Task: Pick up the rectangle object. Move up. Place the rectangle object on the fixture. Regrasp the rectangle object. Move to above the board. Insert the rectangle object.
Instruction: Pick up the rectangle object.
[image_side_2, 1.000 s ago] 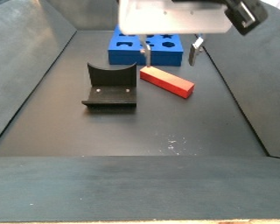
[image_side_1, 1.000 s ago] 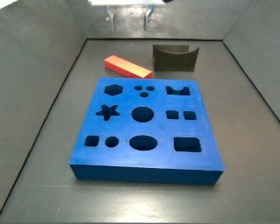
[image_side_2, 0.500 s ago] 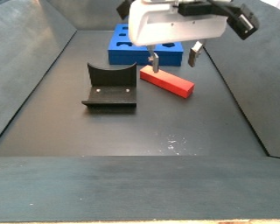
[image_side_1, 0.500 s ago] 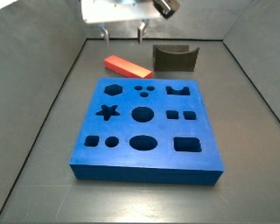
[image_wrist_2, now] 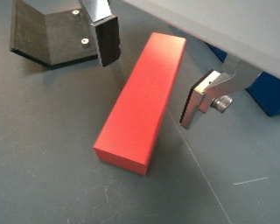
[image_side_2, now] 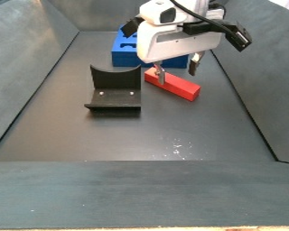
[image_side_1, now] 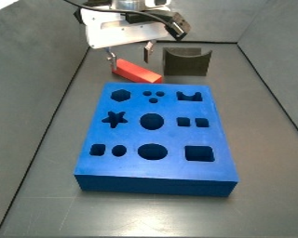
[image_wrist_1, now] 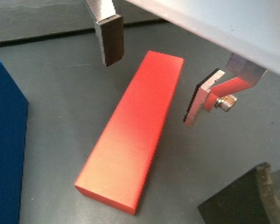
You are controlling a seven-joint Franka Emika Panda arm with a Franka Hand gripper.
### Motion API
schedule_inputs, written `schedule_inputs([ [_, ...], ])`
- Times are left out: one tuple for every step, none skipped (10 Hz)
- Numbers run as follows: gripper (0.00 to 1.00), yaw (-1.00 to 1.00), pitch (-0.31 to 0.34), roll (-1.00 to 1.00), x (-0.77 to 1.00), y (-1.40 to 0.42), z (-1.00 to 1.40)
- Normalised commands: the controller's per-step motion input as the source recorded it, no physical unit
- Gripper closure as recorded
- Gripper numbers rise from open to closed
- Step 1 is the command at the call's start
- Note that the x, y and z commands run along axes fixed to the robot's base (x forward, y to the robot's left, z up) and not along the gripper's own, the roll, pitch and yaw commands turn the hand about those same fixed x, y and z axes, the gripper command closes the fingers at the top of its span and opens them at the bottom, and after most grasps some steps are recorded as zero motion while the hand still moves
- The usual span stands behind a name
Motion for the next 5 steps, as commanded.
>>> schedule_inputs([
  [0.00, 0.06, -0.169, -0.15, 0.00, -0.01, -0.63],
  [0.00, 0.13, -0.209, -0.17, 0.00, -0.03, -0.71],
  [0.00, 0.19, -0.154, -0.13, 0.00, 0.00, -0.70],
  [0.00, 0.21, -0.069, -0.15, 0.01, 0.00, -0.63],
  [0.00, 0.00, 0.000, -0.09, 0.00, 0.00, -0.13],
])
